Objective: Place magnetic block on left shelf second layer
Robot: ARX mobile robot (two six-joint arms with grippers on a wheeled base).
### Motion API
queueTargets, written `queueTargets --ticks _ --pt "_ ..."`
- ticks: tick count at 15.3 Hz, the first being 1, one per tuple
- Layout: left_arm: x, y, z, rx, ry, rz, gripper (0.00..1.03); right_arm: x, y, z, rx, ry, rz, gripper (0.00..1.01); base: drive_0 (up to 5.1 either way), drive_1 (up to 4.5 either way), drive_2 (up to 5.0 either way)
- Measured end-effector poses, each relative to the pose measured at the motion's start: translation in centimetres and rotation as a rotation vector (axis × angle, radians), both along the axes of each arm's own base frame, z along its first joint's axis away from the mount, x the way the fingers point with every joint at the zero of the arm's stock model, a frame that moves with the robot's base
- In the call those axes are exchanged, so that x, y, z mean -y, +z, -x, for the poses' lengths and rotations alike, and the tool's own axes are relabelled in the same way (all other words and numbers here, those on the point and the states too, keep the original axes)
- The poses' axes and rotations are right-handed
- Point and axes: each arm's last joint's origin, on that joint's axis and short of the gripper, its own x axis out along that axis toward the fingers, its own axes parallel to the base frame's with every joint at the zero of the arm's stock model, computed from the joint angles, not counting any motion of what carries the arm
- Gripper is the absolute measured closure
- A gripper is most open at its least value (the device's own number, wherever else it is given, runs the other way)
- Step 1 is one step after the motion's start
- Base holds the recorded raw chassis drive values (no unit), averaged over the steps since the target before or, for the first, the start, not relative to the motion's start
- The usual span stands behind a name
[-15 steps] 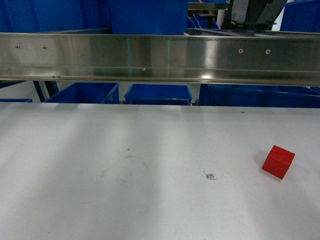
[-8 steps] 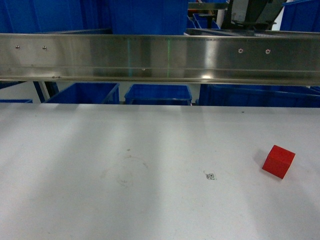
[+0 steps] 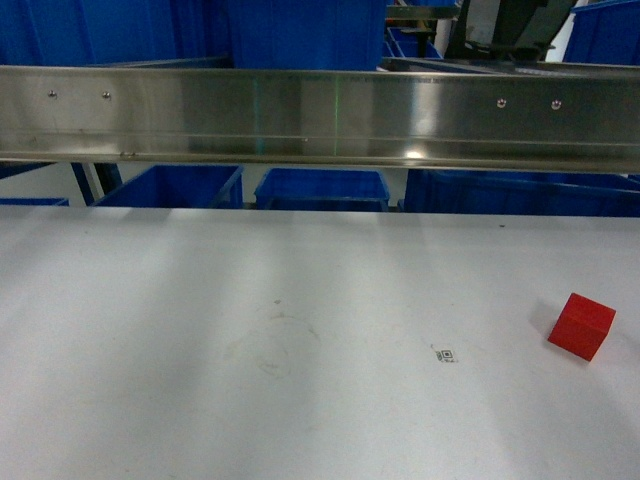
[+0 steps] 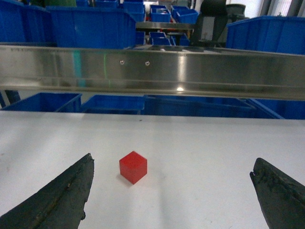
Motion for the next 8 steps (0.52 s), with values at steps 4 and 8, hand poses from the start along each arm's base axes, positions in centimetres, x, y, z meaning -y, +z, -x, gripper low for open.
queueTargets --ticks 4,8 --pt "0.0 0.0 0.0 -0.001 -0.001 0.000 0.05 -3.1 5.3 -5.2 0.062 0.218 -0.118 0.03 0.0 0.00 0.0" --pt "0.0 0.0 0.0 0.000 0.000 0.000 0.05 -4.0 3.9 -16.5 -0.077 0.095 -0.120 0.03 0.0 0.00 0.0"
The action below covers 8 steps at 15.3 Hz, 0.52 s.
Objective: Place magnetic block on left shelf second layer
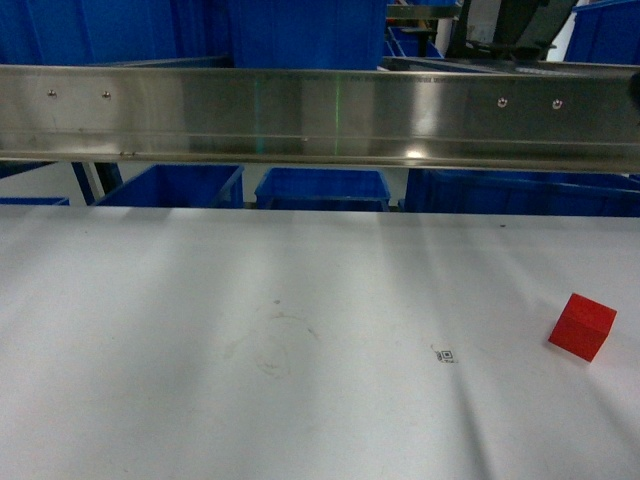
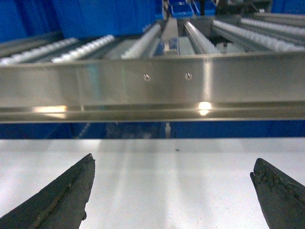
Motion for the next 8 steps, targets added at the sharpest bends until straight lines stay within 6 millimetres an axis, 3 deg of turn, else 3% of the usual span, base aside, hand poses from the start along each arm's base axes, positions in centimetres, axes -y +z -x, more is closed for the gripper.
queueTargets --ticks 1,3,8 --pt "0.0 0.0 0.0 0.000 0.000 0.000 0.05 0.0 -1.4 -2.2 -0.068 -0.035 0.026 0.03 0.0 0.00 0.0" --pt "0.0 0.0 0.0 0.000 0.000 0.000 0.05 -0.1 -3.1 -4.4 -0.120 -0.066 0.064 0.03 0.0 0.00 0.0" --pt "0.0 0.0 0.0 0.000 0.000 0.000 0.05 -0.2 -6.8 -4.8 -0.200 -0.116 0.117 0.03 0.0 0.00 0.0"
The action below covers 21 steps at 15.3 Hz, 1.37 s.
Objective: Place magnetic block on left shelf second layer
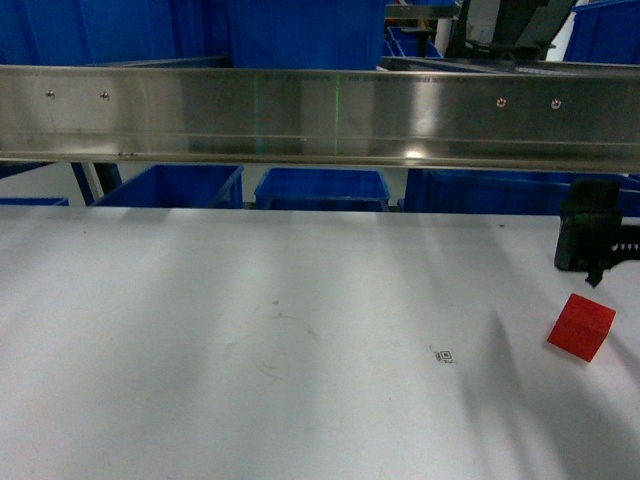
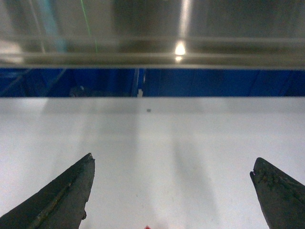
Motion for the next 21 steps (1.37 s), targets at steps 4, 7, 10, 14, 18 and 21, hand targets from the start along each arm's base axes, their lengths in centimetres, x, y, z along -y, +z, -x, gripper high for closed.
queueTargets --ticks 4,7,10,14,18,21 --pt "0.0 0.0 0.0 0.000 0.000 0.000 0.05 -0.1 -2.3 0.7 -0.037 0.008 0.005 0.03 0.0 0.00 0.0" --pt "0.0 0.0 0.0 0.000 0.000 0.000 0.05 -0.3 -2.1 1.4 0.066 0.006 0.019 0.03 0.0 0.00 0.0" --pt "0.0 0.0 0.0 0.000 0.000 0.000 0.05 -1.0 -2.7 1.3 -0.036 0.014 0.020 0.03 0.0 0.00 0.0" --pt "0.0 0.0 0.0 0.000 0.000 0.000 0.05 -1.4 -2.7 -0.7 -0.040 -0.012 0.010 0.03 0.0 0.00 0.0" --pt "0.0 0.0 0.0 0.000 0.000 0.000 0.05 -1.0 -5.3 -0.8 -0.139 -0.087 -0.028 0.03 0.0 0.00 0.0" --pt "0.0 0.0 0.0 0.000 0.000 0.000 0.05 -1.9 -6.8 -0.6 -0.177 -0.085 -0.067 0.18 0.0 0.00 0.0"
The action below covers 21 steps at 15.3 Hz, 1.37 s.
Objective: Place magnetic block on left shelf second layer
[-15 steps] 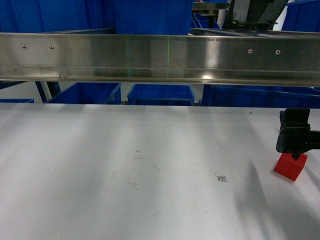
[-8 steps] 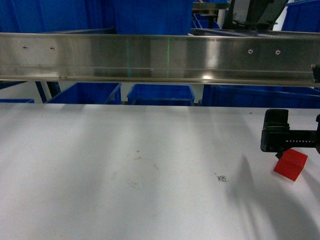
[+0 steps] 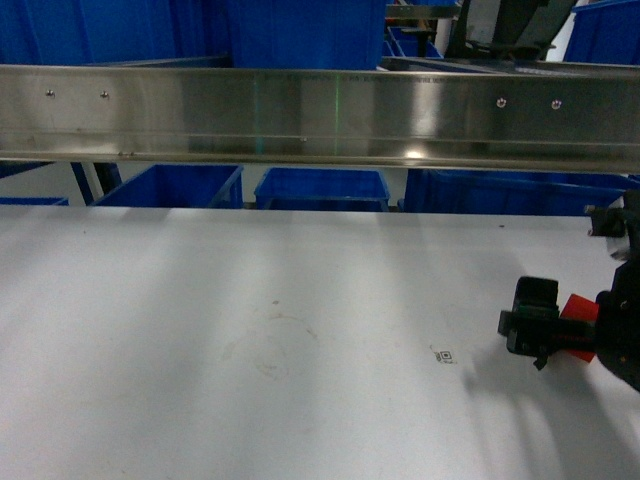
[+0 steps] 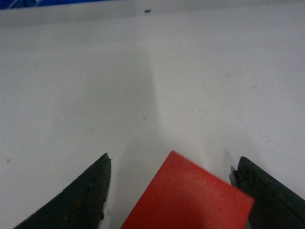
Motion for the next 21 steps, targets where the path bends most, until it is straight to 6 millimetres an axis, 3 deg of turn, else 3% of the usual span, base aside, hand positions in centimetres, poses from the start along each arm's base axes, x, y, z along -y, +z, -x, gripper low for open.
queueTargets --ticks 2,4,8,10,11,14,17,19,21 --pt "0.0 0.0 0.0 0.000 0.000 0.000 0.05 0.0 -0.7 0.1 -0.021 -0.006 -0.012 0.40 0.0 0.00 0.0" --pt "0.0 0.0 0.0 0.000 0.000 0.000 0.05 0.0 -0.8 0.0 -0.012 -0.011 -0.019 0.55 0.0 0.00 0.0" --pt "0.0 0.0 0.0 0.000 0.000 0.000 0.05 0.1 -1.0 -0.1 0.022 0.000 -0.032 0.56 0.0 0.00 0.0" --pt "0.0 0.0 0.0 0.000 0.000 0.000 0.05 0.4 -0.7 1.2 0.042 0.055 -0.010 0.56 0.0 0.00 0.0" --pt "0.0 0.0 0.0 0.000 0.000 0.000 0.05 0.5 0.0 1.9 0.064 0.095 0.014 0.56 0.0 0.00 0.0" --pt "0.0 0.0 0.0 0.000 0.000 0.000 0.05 0.8 5.4 4.4 0.194 0.238 0.082 0.56 0.0 0.00 0.0" --pt "0.0 0.0 0.0 0.000 0.000 0.000 0.05 1.8 9.5 7.4 0.248 0.346 0.066 0.56 0.0 0.00 0.0" --pt "0.0 0.0 0.0 0.000 0.000 0.000 0.05 2.8 11.5 8.9 0.303 0.341 0.065 0.56 0.0 0.00 0.0" --pt "0.0 0.0 0.0 0.000 0.000 0.000 0.05 3.5 11.8 9.2 0.314 0.321 0.070 0.56 0.0 0.00 0.0"
